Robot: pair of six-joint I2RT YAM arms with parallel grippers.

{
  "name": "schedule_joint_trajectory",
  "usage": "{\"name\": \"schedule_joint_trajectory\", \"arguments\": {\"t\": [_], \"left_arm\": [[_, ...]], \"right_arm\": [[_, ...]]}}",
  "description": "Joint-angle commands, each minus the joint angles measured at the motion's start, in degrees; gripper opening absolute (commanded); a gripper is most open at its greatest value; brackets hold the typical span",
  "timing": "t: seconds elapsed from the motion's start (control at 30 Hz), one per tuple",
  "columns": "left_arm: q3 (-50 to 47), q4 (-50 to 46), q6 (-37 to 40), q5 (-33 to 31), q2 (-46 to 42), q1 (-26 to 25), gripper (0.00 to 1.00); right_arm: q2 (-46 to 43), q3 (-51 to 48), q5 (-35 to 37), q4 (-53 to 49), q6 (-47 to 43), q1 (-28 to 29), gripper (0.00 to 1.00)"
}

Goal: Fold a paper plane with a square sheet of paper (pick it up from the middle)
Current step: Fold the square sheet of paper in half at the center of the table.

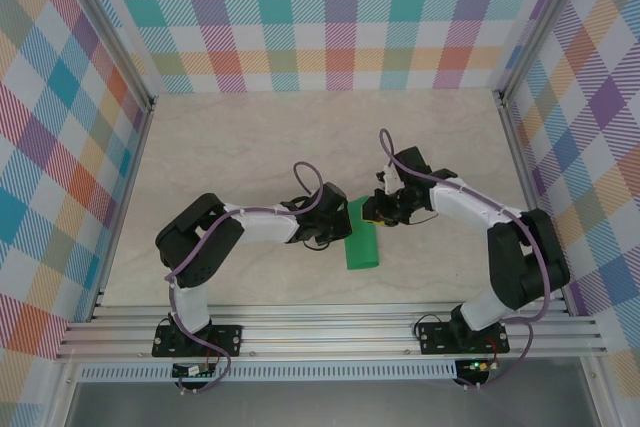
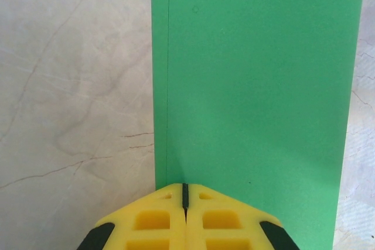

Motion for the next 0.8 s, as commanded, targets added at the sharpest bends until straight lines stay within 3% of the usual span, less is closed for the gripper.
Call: {"name": "schedule_joint_trajectory", "arguments": {"t": [0.0, 0.33, 0.77], "left_arm": [[0.79, -3.06, 1.27, -0.46, 2.19, -1.13, 0.0], [1.19, -4.04, 1.7, -0.65, 2.53, -1.2, 0.0], [1.81, -4.77, 2.12, -0.21, 3.4, -1.23, 0.0]], "right_arm": [[2.5, -2.07, -7.57, 5.11, -0.01, -1.21, 0.2], [8.92, -6.51, -8.59, 8.67, -2.48, -3.43, 0.21], [10.48, -10.69, -6.73, 10.35, -2.7, -5.58, 0.23]]}}
